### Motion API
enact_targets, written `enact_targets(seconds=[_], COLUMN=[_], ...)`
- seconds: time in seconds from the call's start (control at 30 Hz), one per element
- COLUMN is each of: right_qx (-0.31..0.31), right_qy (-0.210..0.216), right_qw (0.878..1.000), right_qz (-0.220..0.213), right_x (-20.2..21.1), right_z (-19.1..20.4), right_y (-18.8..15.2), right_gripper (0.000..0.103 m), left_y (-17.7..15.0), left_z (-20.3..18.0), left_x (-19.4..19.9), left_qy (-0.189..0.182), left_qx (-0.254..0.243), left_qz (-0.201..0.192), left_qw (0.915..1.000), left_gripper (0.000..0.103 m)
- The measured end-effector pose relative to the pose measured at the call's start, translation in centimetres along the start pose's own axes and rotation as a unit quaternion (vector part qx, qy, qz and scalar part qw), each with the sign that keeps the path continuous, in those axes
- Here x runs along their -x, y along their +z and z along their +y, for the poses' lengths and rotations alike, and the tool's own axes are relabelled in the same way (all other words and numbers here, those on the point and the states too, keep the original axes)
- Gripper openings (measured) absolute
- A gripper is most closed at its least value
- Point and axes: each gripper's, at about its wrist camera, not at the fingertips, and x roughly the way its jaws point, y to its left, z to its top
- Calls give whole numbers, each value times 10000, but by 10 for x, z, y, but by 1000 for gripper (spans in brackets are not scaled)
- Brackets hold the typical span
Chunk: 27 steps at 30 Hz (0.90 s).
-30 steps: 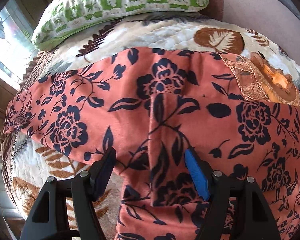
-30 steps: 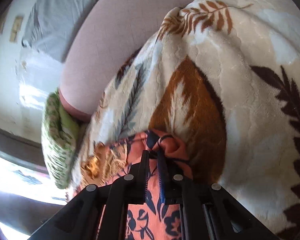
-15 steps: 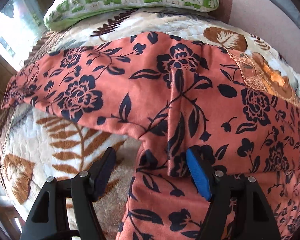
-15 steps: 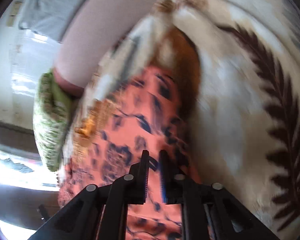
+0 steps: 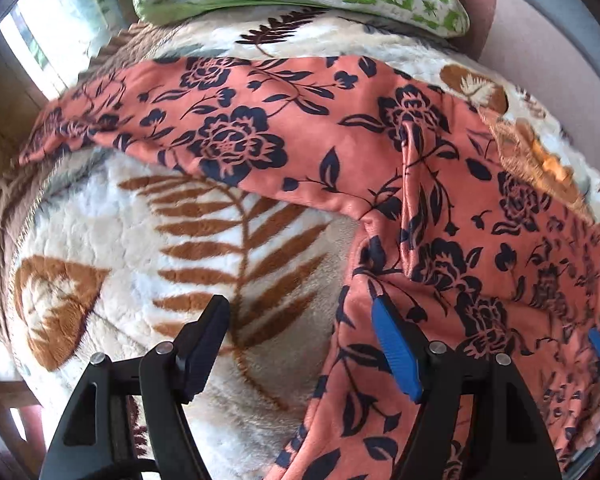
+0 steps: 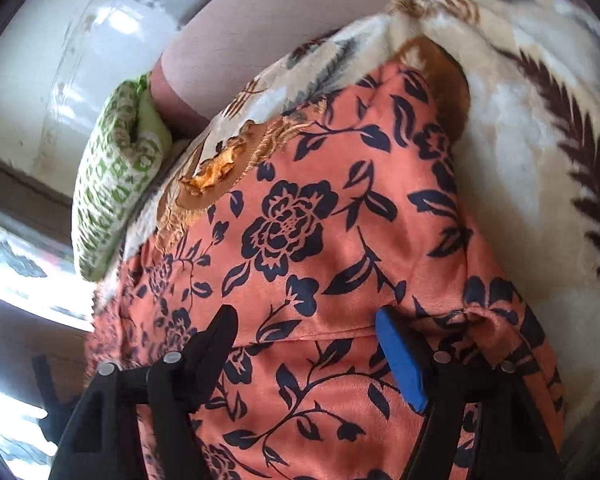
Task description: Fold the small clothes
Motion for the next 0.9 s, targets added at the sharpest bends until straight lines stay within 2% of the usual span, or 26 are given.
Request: enact_targets(seconds=[0.13,0.23,0.4,0.5,0.53,0.57,0.6,0.67,0.73,0.8,0.83,0.87,0.9], right_qx=[245,490,582,638,675,719,762,867,928,980,1001,1019,1035], right_qy=[656,775,896,925,927,929,926,864,802,726,695,665,639], right_qw=[9969,9944,9934,9929,9925,9922,9919,9918,9920,9922,9923,9924,9924], right_qz=[-358,-519,-406,-402,-412,-421,-422,-379,-313,-251,-221,-195,-178], right_x=[17,13,-3,-11,-12,-15,-20,-27,-35,-41,-45,-48,-50], right_z=[15,36,54,60,61,63,65,69,71,71,71,71,71], right_y=[4,2,-1,-1,0,1,2,4,4,5,5,5,5], right_gripper=[69,69,69,69,69,69,69,69,69,69,69,69,69], left_y=[10,23,48,61,63,69,75,86,92,102,106,106,103], left_z=[49,104,198,238,246,253,256,264,269,267,267,269,271], left_x=[28,42,36,15,8,0,-8,-27,-35,-35,-35,-35,-32], left_qy=[-134,-84,-1,-272,-375,-476,-534,-597,-611,-642,-849,-1129,-1319], left_qx=[501,1278,2635,3407,3614,3763,3836,4024,4258,4256,4273,4376,4511], left_qz=[-365,-547,-592,-535,-546,-530,-475,-384,-477,-636,-725,-809,-873], left_qw=[9980,9903,9628,9383,9300,9238,9207,9127,9015,9004,8972,8884,8783], left_gripper=[74,74,74,73,67,59,57,53,53,51,46,41,41])
